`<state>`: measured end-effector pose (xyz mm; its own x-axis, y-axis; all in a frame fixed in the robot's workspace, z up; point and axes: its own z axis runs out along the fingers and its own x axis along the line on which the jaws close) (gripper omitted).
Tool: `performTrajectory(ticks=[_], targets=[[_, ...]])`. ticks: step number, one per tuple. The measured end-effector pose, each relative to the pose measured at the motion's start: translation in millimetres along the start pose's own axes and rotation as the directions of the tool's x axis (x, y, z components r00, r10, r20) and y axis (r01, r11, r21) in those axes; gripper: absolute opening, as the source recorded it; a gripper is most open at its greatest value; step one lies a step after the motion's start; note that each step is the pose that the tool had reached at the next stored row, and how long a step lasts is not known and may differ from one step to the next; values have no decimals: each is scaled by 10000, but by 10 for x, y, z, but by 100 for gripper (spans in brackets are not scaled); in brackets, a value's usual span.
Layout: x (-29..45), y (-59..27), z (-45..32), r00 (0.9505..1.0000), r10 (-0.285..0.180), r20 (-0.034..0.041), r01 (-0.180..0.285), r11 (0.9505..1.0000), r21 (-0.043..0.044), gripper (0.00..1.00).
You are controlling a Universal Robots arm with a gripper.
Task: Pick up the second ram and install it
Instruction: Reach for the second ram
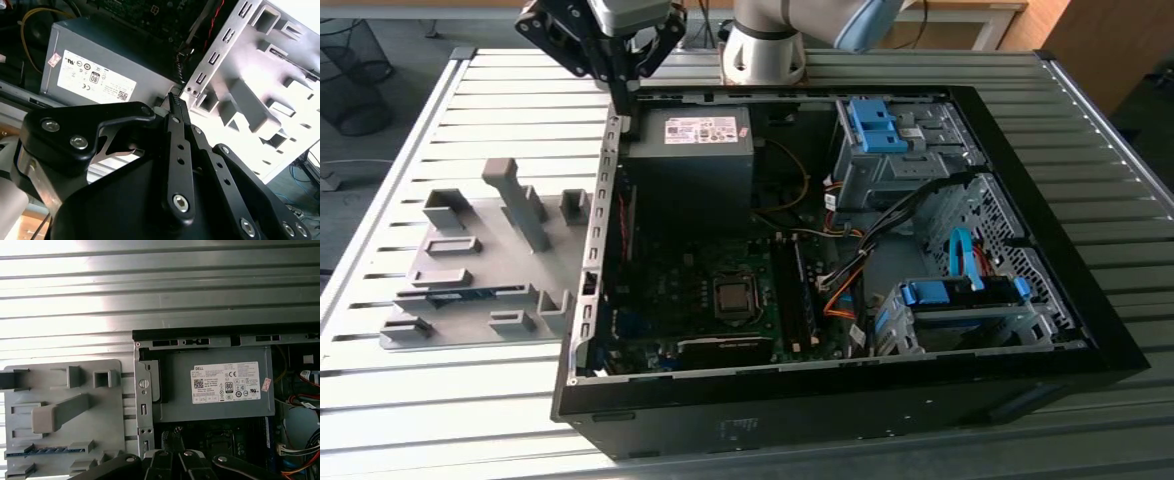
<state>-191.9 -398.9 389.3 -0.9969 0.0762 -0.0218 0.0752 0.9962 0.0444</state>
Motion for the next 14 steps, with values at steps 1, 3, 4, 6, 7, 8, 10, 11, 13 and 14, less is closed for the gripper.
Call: performTrajectory(ticks=[1, 3, 4, 6, 7, 8, 10, 11, 13, 14], targets=[[13, -1, 0, 10000, 0, -1, 0, 10000, 0, 10], [34, -3, 0, 10000, 0, 0, 0, 10000, 0, 10], [42, -3, 0, 10000, 0, -1, 0, 10000, 0, 10], [55, -4, 1, 10000, 0, 0, 0, 10000, 0, 10], [62, -5, 1, 10000, 0, 0, 0, 10000, 0, 10], [69, -5, 1, 10000, 0, 0, 0, 10000, 0, 10], [83, -6, 1, 10000, 0, -1, 0, 10000, 0, 10], [91, -7, 1, 10000, 0, -1, 0, 10000, 1, 10], [107, -8, 1, 10000, 1, -1, -1, 10000, 1, 10], [116, -9, 2, 10000, 1, 0, -1, 10000, 0, 10]])
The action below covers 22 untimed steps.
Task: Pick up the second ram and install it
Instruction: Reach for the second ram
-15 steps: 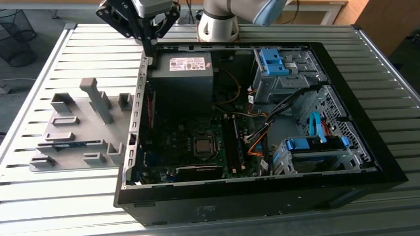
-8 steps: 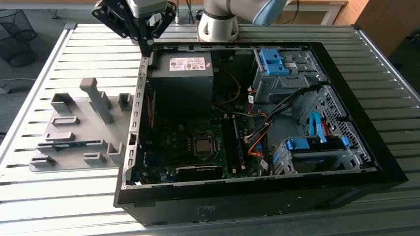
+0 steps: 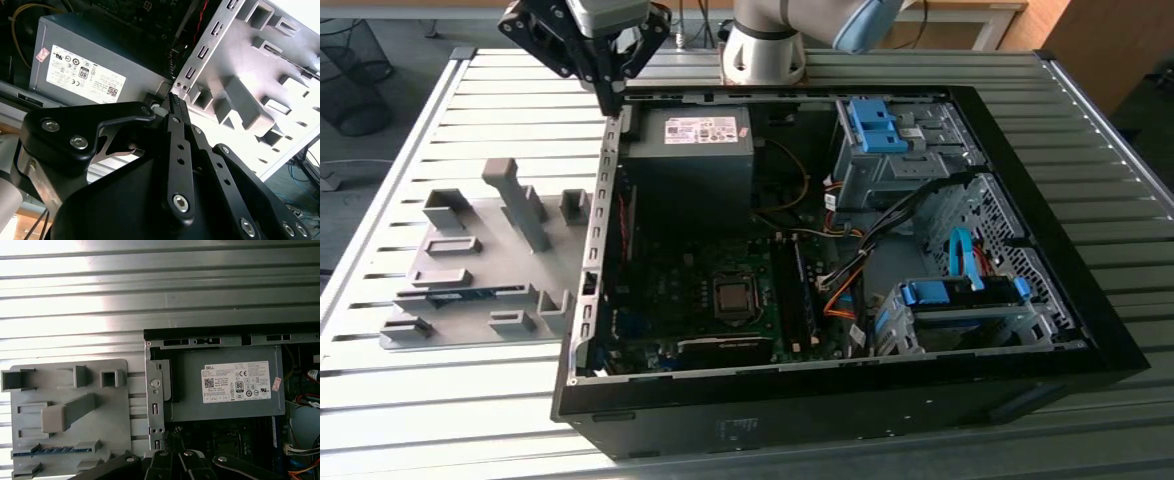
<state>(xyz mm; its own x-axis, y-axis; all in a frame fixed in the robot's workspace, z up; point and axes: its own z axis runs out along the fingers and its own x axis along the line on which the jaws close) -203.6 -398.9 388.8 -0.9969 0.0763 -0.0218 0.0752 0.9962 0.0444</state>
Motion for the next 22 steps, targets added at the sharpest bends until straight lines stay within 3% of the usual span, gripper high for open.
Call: performTrajectory(ticks=[22], targets=[[278, -22, 3, 10000, 0, 0, 0, 10000, 0, 10]])
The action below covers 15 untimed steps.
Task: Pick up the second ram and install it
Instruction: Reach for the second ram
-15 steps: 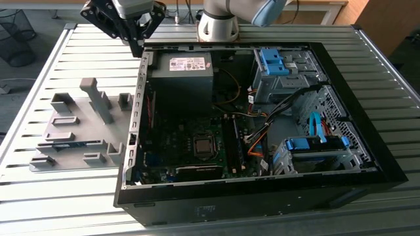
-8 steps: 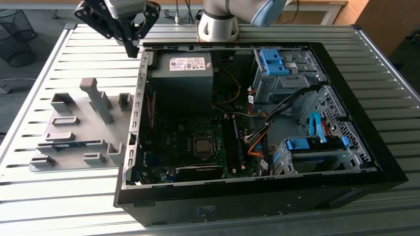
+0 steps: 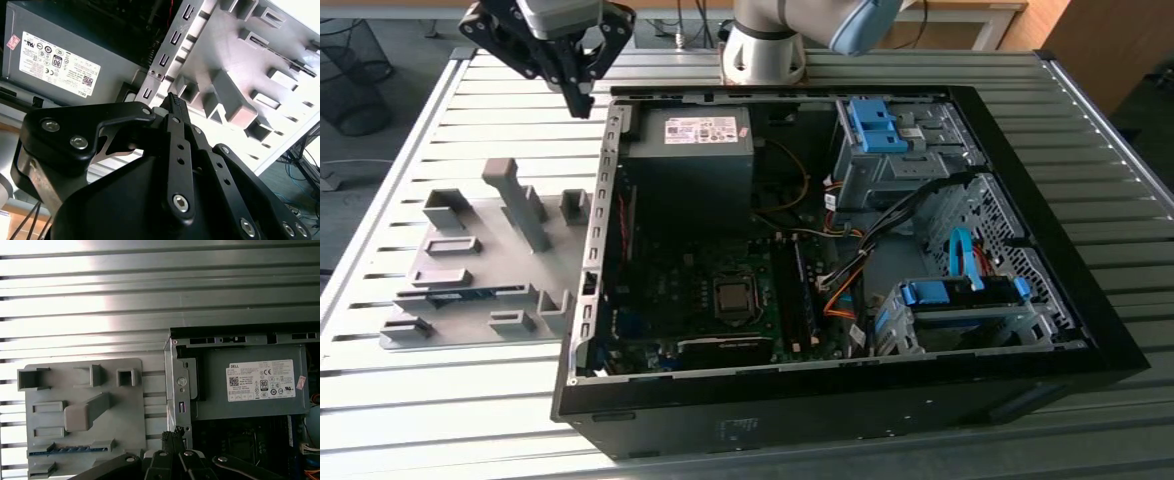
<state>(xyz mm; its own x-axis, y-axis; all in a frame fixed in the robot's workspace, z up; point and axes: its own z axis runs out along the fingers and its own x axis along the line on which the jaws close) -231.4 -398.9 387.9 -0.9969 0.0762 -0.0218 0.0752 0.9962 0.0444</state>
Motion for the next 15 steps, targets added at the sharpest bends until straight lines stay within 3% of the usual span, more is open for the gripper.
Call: performTrajectory(ticks=[15], targets=[[111, -8, 2, 10000, 0, 0, 0, 10000, 0, 10]])
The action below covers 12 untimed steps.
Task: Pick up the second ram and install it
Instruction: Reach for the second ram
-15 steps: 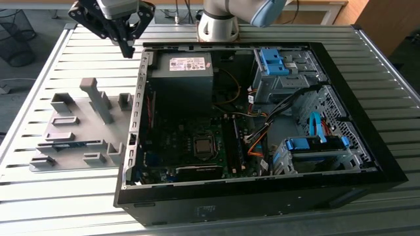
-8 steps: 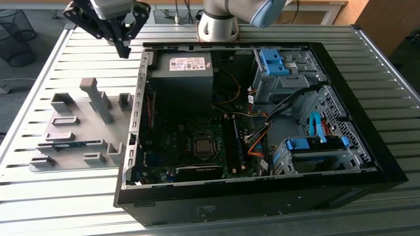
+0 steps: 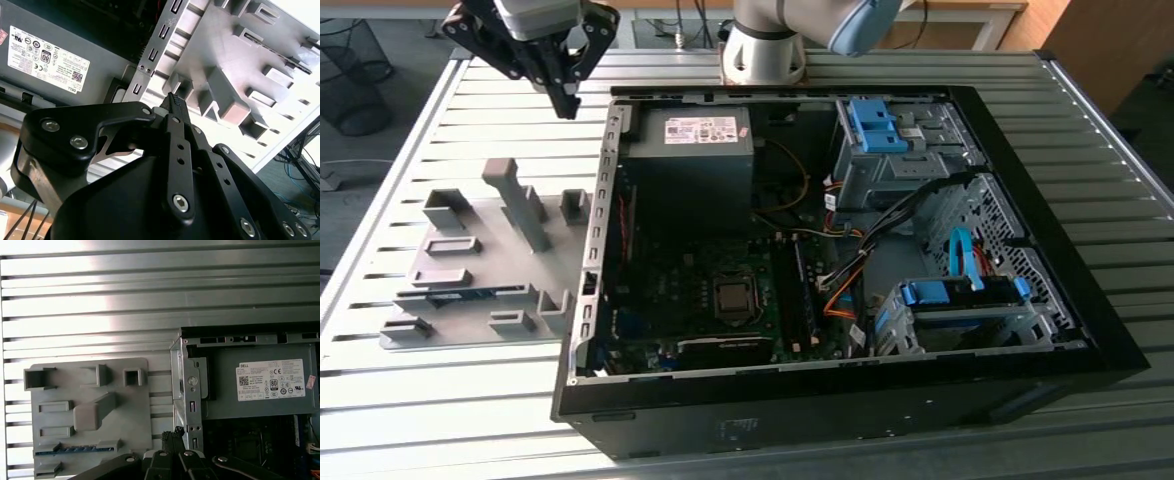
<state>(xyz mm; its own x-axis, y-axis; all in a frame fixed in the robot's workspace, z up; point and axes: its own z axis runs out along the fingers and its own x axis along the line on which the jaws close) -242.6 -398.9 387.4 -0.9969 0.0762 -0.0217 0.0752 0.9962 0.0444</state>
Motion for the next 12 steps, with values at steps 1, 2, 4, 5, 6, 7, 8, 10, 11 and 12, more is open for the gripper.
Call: performTrajectory(ticks=[1, 2, 4, 5, 6, 7, 8, 10, 11, 12], targets=[[7, 0, 0, 10000, 1, 0, -1, 10000, 1, 10], [14, -1, 0, 10000, 1, 0, -1, 10000, 0, 10], [29, -2, 0, 10000, 0, 0, 0, 10000, 0, 10], [35, -3, 0, 10000, 0, 0, 0, 10000, 0, 10], [38, -3, 0, 10000, 0, 0, 0, 10000, 0, 10], [39, -3, 0, 10000, -1, 0, 1, 10000, 0, 10], [42, -3, -1, 10000, 0, -1, 0, 10000, 1, 10], [46, -3, 0, 10000, 0, 0, 0, 10000, 0, 10], [48, -4, -1, 10000, 0, 0, 0, 10000, 0, 10], [50, -4, 0, 10000, 0, 0, 0, 10000, 0, 10]])
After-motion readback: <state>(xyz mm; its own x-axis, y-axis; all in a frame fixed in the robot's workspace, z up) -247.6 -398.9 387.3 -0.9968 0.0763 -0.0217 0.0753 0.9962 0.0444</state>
